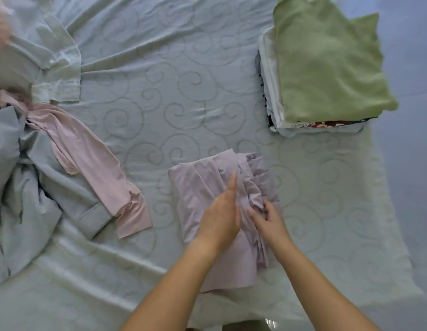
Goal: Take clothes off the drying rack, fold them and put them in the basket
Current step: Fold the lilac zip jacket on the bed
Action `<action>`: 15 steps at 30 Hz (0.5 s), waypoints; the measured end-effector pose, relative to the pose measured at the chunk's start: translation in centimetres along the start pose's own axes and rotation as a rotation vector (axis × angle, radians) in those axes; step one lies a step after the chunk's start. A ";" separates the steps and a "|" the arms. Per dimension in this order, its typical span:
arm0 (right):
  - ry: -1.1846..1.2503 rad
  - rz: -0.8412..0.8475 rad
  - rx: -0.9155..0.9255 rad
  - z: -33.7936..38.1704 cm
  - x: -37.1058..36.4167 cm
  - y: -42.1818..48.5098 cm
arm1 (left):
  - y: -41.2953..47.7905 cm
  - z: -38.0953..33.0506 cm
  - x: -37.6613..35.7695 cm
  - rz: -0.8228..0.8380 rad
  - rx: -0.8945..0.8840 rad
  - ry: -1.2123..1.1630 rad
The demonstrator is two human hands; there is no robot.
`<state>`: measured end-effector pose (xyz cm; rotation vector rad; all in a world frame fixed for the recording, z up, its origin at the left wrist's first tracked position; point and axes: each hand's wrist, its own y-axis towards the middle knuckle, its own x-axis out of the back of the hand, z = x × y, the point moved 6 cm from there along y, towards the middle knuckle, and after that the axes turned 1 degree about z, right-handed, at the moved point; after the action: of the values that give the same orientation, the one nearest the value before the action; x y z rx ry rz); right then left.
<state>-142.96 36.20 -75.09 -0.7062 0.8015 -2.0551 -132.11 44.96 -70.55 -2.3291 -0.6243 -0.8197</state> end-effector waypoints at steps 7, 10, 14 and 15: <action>-0.306 -0.151 0.090 -2.3 -1.2 -2.5 | 4.1 0.5 -2.4 0.232 -0.108 0.284; -0.395 -0.234 0.066 -3.4 0.2 -2.7 | 4.6 0.7 -2.9 0.247 -0.136 0.354; -0.483 -0.349 0.048 -3.9 1.9 -2.6 | 3.7 1.7 -2.7 0.154 -0.124 0.459; -0.459 -0.353 0.046 -3.6 2.1 -2.4 | 3.2 2.1 -2.5 0.110 -0.115 0.462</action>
<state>-147.75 36.65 -75.21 -1.3075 0.3830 -2.0820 -131.10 43.48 -74.77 -2.1384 -0.2528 -1.3133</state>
